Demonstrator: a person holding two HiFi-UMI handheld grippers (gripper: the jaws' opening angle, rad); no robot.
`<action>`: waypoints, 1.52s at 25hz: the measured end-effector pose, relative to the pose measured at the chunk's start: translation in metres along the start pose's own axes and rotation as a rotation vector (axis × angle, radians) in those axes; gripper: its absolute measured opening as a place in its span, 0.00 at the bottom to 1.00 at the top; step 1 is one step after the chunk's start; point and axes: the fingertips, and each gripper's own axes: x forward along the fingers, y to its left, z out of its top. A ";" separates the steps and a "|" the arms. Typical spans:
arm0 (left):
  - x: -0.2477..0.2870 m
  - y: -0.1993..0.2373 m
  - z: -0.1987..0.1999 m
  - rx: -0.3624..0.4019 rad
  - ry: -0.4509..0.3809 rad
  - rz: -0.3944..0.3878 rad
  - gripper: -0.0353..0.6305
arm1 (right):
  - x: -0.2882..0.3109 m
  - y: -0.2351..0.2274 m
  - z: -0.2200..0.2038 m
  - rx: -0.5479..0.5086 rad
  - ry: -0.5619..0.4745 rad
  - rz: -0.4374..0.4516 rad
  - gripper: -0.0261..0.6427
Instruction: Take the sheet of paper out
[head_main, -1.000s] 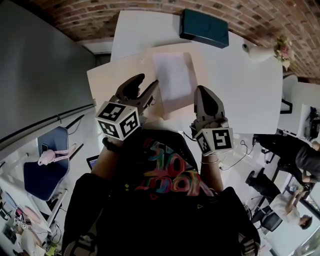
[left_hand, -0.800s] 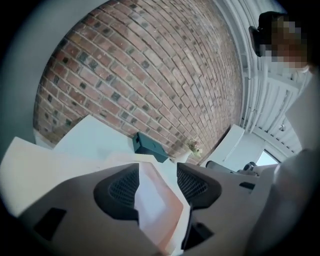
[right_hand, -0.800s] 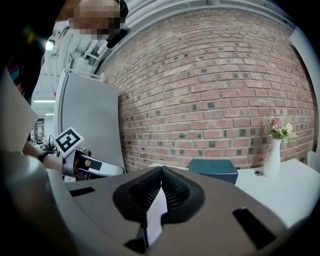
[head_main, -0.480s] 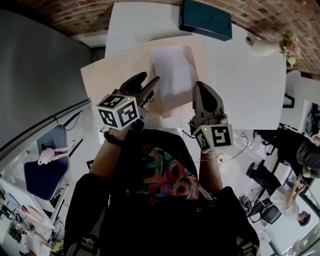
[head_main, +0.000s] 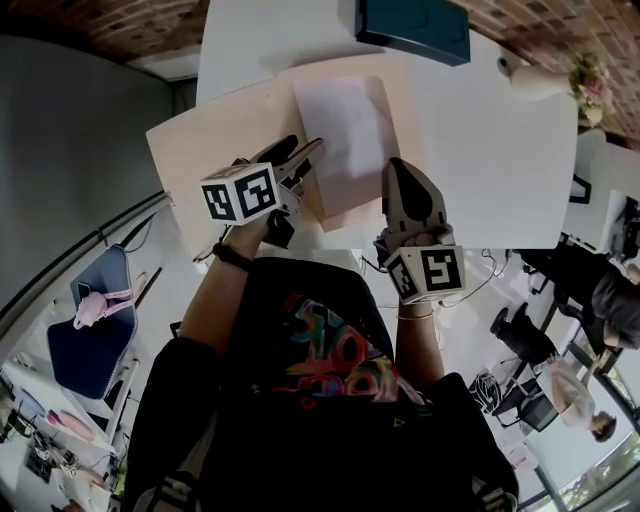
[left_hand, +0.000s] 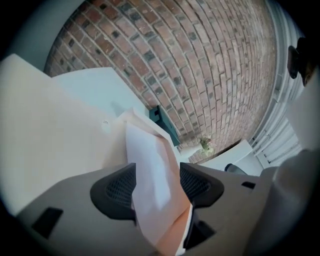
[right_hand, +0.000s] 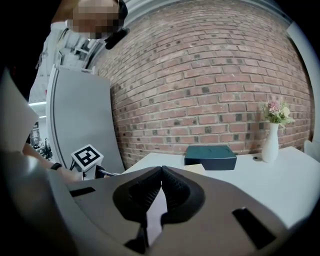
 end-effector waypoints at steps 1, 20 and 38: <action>0.003 0.003 -0.002 -0.025 0.008 -0.001 0.45 | 0.001 -0.001 -0.002 0.004 0.004 -0.002 0.07; 0.035 0.016 -0.037 -0.246 0.187 -0.067 0.49 | 0.009 -0.002 0.000 0.034 0.006 -0.008 0.07; 0.033 -0.011 -0.057 -0.192 0.292 -0.236 0.48 | 0.007 -0.012 -0.001 0.045 0.012 -0.013 0.07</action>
